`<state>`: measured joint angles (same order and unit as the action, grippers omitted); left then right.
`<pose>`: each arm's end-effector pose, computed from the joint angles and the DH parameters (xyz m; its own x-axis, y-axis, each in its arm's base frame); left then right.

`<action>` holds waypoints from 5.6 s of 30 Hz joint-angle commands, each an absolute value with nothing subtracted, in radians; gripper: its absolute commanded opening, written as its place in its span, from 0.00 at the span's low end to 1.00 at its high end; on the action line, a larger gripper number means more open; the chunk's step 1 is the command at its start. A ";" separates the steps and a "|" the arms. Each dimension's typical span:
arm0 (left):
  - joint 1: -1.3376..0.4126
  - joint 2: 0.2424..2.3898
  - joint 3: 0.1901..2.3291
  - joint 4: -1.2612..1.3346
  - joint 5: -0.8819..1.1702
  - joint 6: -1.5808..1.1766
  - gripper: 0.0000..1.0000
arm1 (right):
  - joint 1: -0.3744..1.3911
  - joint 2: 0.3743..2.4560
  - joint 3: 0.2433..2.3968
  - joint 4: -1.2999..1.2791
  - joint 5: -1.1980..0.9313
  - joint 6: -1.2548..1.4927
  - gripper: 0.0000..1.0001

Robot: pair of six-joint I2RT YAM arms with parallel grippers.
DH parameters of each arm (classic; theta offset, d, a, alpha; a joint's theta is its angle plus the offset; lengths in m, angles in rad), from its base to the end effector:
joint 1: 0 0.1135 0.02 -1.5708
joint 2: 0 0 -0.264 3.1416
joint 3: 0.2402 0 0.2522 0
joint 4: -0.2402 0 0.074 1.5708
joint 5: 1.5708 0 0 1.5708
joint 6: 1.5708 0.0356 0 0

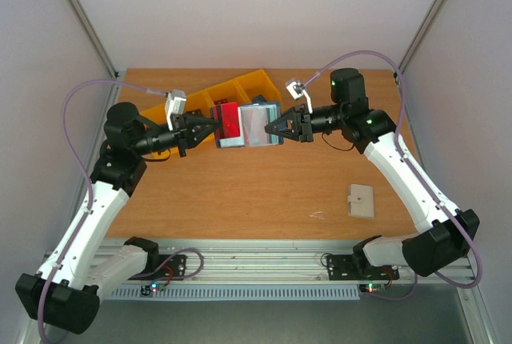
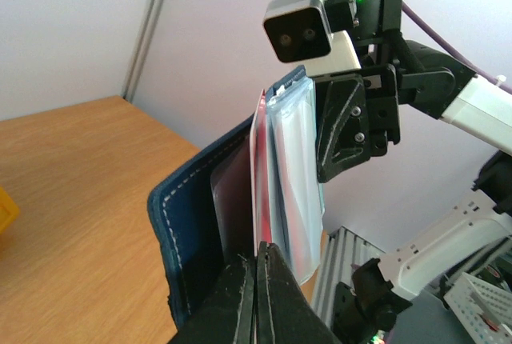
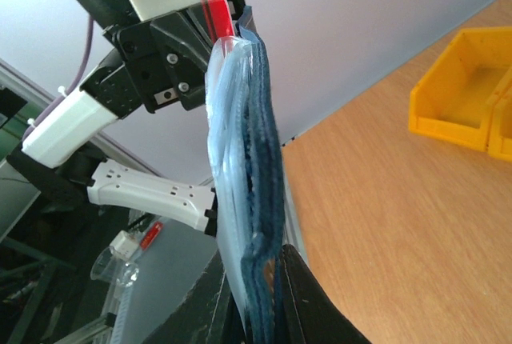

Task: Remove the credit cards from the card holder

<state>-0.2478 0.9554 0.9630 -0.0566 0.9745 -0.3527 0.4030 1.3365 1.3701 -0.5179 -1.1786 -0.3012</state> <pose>0.1925 -0.0791 0.3863 -0.3689 -0.1068 -0.9233 0.8647 0.3248 -0.3830 0.2438 0.1397 0.3977 -0.1414 -0.1835 -0.9728 -0.9886 -0.0247 0.1483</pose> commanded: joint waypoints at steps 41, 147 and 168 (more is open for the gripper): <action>-0.147 1.880 1.497 -0.248 0.794 2.013 0.00 | 0.159 1.491 1.433 -0.743 -0.994 -0.391 0.01; -0.338 0.927 0.806 0.245 0.951 -0.398 0.00 | 0.531 1.306 1.475 -0.675 -0.842 -0.451 0.28; -0.340 0.939 0.804 0.272 0.961 -0.388 0.00 | 0.609 1.381 1.481 -0.585 -0.733 -0.413 0.33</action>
